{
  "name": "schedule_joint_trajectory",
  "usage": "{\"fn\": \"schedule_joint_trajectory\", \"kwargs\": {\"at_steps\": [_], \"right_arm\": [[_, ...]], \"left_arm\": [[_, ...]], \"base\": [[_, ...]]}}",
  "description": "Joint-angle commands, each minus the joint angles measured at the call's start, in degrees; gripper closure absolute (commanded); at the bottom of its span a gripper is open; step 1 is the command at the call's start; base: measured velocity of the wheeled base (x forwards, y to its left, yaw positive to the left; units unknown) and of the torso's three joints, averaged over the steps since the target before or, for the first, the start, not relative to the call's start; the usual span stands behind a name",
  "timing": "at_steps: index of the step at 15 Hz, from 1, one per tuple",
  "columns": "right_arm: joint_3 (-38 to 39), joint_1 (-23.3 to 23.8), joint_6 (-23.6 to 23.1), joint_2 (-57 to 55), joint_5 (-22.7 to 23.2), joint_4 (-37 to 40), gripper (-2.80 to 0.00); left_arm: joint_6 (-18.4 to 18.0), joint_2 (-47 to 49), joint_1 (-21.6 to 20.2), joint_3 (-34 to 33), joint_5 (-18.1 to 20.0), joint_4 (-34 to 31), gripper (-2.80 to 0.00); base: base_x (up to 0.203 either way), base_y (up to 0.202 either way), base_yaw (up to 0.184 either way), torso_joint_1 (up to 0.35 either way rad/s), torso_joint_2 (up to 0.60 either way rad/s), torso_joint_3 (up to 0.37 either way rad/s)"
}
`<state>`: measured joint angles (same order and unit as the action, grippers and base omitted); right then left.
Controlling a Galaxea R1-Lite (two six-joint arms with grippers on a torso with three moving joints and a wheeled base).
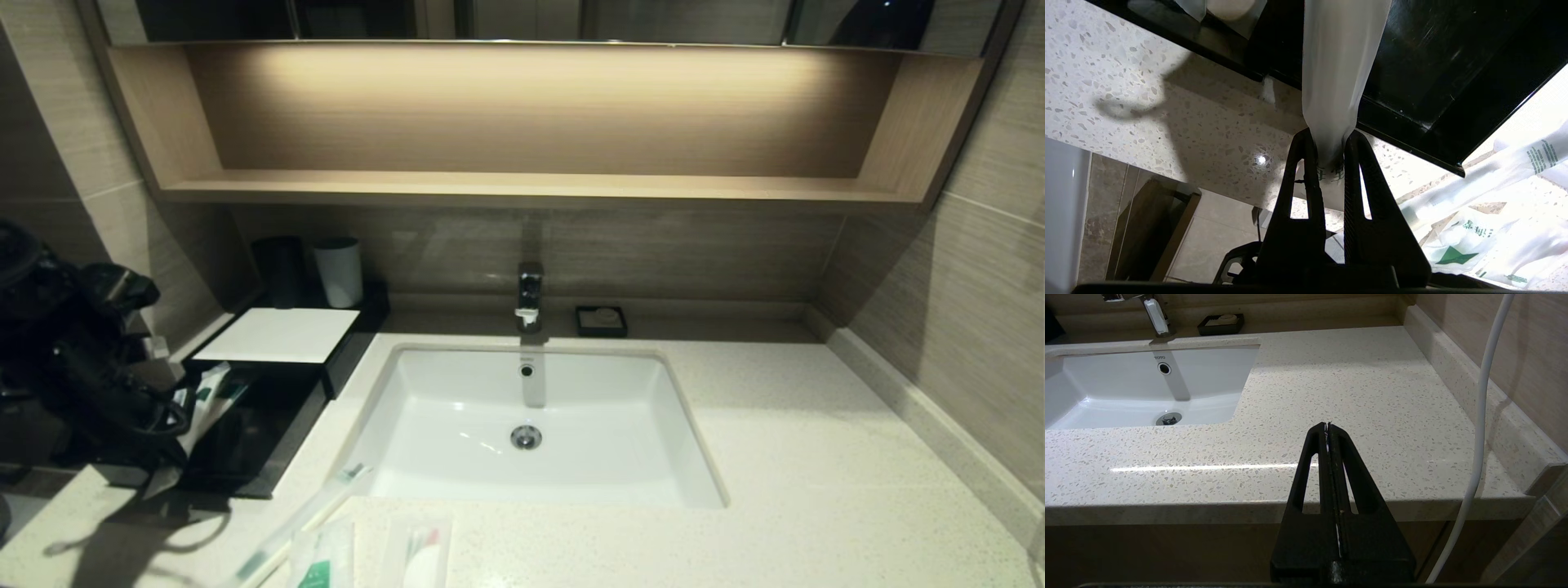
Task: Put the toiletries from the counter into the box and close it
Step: Place the bathroom toiletry into the drawer
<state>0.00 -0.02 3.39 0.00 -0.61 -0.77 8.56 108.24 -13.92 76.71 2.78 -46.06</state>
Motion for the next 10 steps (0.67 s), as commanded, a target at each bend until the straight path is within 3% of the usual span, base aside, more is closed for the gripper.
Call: {"fn": "schedule_joint_trajectory", "kwargs": {"at_steps": [1,10], "right_arm": [[0.0,0.02,0.04,-0.09,0.0,-0.02,0.0],[0.0,-0.06,0.04,-0.05,0.0,-0.02,0.0]], "left_arm": [[0.11,1.99,-0.4,0.9,0.03,-0.21,0.0],[-0.03,7.6,-3.48,3.97,-1.9,6.68,0.0]], "base": [[0.0,0.0,0.0,0.0,0.0,0.0],[0.0,0.0,0.0,0.0,0.0,0.0]]}}
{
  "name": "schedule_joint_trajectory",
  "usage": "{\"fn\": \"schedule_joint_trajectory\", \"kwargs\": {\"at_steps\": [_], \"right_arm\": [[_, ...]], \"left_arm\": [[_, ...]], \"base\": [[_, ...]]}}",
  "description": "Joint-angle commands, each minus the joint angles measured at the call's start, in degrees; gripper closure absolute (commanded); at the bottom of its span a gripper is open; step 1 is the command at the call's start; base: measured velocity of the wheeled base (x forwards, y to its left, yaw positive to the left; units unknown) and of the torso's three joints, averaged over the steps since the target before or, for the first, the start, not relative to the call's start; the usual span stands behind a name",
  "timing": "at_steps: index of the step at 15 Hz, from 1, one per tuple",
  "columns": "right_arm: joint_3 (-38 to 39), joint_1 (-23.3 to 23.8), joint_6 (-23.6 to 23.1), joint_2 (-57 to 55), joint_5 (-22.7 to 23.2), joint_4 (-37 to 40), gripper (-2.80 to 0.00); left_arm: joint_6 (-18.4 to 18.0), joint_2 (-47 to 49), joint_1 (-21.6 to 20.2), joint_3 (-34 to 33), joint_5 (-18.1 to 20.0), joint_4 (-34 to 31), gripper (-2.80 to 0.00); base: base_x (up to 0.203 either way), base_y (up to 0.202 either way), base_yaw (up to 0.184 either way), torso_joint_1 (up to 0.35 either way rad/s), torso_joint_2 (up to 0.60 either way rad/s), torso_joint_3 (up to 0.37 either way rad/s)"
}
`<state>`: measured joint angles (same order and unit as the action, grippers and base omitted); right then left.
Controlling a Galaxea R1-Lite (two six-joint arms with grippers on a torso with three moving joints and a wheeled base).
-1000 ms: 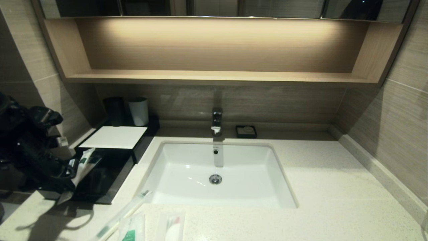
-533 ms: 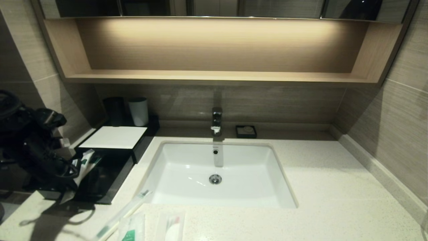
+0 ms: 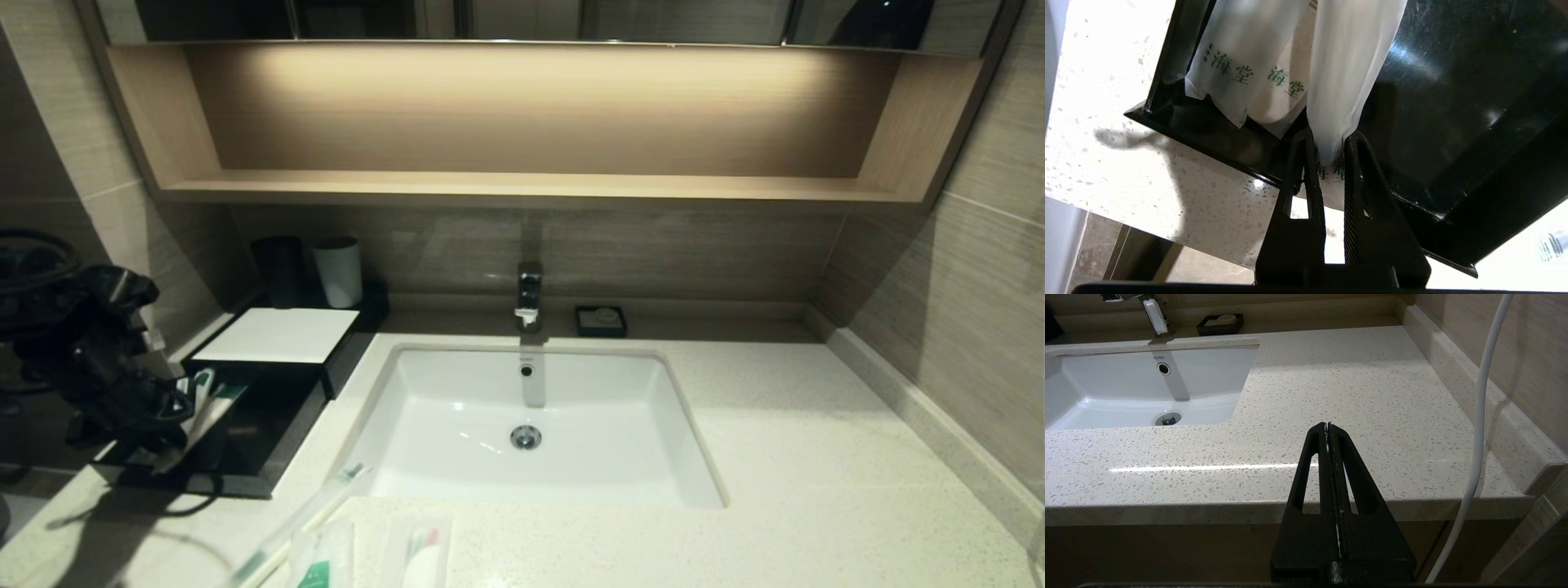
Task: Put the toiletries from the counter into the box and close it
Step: Place the bathroom toiletry into the drawer
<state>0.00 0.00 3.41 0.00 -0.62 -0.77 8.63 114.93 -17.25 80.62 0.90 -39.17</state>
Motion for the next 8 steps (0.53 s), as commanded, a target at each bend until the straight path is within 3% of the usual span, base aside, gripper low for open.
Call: {"fn": "schedule_joint_trajectory", "kwargs": {"at_steps": [1,8], "right_arm": [[0.0,0.0,0.01,-0.09,0.0,-0.02,0.0],[0.0,0.0,0.01,-0.09,0.0,-0.02,0.0]], "left_arm": [[-0.26,0.91,-0.15,-0.02,-0.11,-0.23,0.0],[-2.13,1.35,-1.82,-0.02,-0.46,1.2,0.0]], "base": [[0.0,0.0,0.0,0.0,0.0,0.0],[0.0,0.0,0.0,0.0,0.0,0.0]]}}
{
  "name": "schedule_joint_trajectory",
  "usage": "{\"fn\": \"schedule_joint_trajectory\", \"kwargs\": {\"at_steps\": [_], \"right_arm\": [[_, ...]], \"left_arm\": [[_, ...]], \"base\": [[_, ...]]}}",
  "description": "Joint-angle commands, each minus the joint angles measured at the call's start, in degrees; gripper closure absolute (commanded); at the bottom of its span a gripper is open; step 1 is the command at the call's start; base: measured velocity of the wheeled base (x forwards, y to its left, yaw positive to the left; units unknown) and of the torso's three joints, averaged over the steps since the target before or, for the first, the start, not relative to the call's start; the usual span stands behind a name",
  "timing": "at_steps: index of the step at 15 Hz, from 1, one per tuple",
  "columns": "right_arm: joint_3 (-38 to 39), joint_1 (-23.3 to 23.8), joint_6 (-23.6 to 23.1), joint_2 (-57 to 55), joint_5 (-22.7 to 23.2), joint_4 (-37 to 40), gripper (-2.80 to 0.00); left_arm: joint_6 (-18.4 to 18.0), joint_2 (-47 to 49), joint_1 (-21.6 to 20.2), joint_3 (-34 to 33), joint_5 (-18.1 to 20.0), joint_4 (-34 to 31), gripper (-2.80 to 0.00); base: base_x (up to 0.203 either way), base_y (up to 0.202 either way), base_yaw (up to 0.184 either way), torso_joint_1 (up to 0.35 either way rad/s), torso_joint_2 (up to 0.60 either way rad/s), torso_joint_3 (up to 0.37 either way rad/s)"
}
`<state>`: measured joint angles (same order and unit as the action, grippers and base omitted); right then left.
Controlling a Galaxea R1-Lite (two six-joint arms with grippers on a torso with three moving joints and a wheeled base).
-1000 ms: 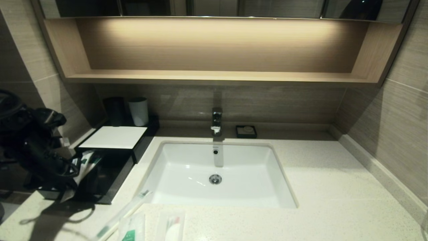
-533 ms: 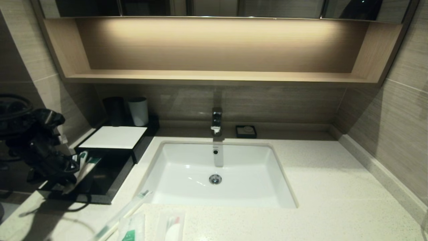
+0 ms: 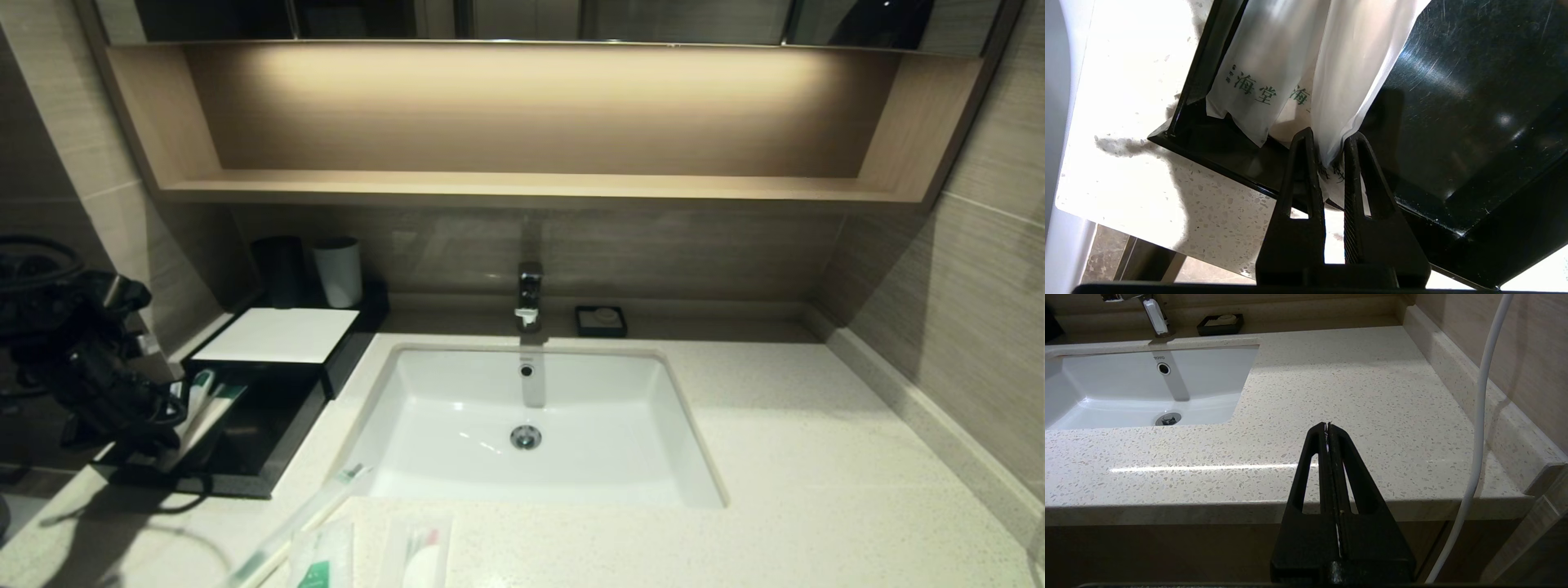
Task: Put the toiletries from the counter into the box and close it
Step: Place the bathroom toiletry into the drawer
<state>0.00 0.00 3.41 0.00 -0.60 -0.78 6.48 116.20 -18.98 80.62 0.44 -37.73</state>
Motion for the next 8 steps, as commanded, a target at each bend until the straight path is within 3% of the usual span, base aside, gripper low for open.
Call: {"fn": "schedule_joint_trajectory", "kwargs": {"at_steps": [1,4,5,8], "right_arm": [[0.0,0.0,0.02,-0.09,-0.01,-0.02,0.0],[0.0,-0.01,0.02,-0.02,-0.01,-0.02,0.0],[0.0,-0.03,0.02,-0.09,-0.01,-0.02,0.0],[0.0,-0.08,0.02,-0.08,-0.01,-0.02,0.0]], "left_arm": [[-0.34,0.12,-0.14,-0.11,-0.15,-0.18,0.0],[-2.44,0.43,-1.02,-0.64,-1.49,0.11,0.0],[-2.91,0.43,-1.15,-0.76,-1.49,0.04,-2.8],[-3.14,0.25,-1.06,-0.81,-1.41,0.11,-2.8]], "base": [[0.0,0.0,0.0,0.0,0.0,0.0],[0.0,0.0,0.0,0.0,0.0,0.0],[0.0,0.0,0.0,0.0,0.0,0.0],[0.0,0.0,0.0,0.0,0.0,0.0]]}}
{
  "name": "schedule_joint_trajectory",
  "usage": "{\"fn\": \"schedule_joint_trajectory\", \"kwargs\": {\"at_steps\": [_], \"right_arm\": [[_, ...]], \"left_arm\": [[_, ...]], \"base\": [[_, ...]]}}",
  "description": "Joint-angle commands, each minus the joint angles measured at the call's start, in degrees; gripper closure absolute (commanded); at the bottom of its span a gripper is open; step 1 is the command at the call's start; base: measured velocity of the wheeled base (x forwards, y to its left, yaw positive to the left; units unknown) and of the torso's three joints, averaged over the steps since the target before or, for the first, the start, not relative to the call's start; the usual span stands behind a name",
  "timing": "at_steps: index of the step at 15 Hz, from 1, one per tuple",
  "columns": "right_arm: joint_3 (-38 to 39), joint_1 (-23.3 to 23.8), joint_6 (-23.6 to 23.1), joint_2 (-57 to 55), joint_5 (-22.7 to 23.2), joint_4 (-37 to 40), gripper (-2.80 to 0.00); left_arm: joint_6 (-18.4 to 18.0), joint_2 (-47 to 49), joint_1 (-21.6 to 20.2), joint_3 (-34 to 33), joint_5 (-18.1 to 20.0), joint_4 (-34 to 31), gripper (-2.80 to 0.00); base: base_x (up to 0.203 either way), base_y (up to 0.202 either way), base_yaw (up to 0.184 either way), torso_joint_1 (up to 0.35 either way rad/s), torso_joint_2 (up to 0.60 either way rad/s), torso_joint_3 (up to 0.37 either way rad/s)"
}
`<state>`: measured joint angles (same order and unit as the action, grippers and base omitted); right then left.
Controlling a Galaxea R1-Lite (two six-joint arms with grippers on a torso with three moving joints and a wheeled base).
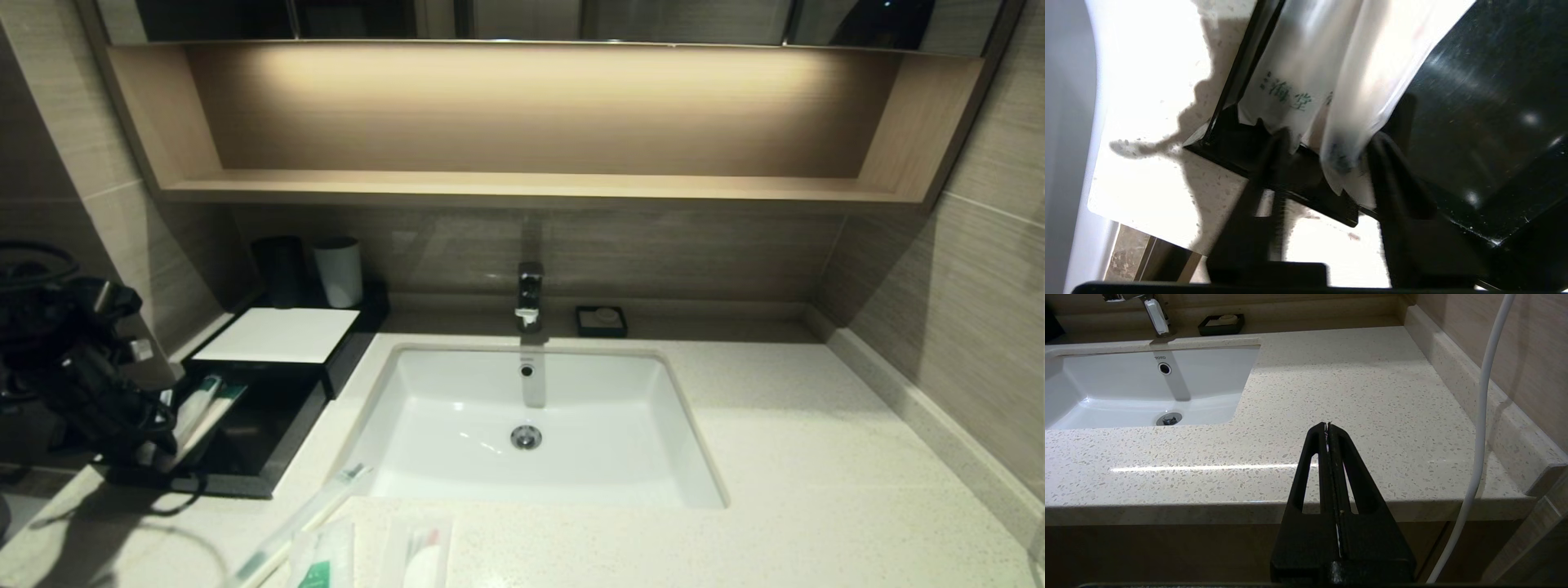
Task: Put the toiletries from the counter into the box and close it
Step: Place the bathroom toiletry into the drawer
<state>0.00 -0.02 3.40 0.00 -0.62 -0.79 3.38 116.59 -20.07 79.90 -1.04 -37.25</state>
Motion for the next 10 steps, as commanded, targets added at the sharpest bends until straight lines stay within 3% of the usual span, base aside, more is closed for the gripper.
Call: {"fn": "schedule_joint_trajectory", "kwargs": {"at_steps": [1,5,8,9,10], "right_arm": [[0.0,-0.01,0.02,0.0,0.01,-0.02,0.0],[0.0,-0.06,0.02,-0.09,0.01,0.0,0.0],[0.0,-0.02,0.02,0.0,0.01,-0.03,0.0],[0.0,-0.01,0.02,0.0,0.01,-0.01,0.0],[0.0,-0.06,0.02,-0.09,0.01,0.0,0.0]], "left_arm": [[-0.19,-0.31,0.03,-0.03,-0.02,-0.36,-2.8],[-3.75,-3.9,0.84,-0.21,0.76,-0.56,-2.8],[-4.45,-12.22,6.24,-1.11,0.91,-1.7,-2.8],[-4.42,-15.19,8.0,-1.38,0.63,-2.65,0.0],[-4.39,-18.38,9.86,-1.56,0.1,-4.79,0.0]], "base": [[0.0,0.0,0.0,0.0,0.0,0.0],[0.0,0.0,0.0,0.0,0.0,0.0],[0.0,0.0,0.0,0.0,0.0,0.0],[0.0,0.0,0.0,0.0,0.0,0.0],[0.0,0.0,0.0,0.0,0.0,0.0]]}}
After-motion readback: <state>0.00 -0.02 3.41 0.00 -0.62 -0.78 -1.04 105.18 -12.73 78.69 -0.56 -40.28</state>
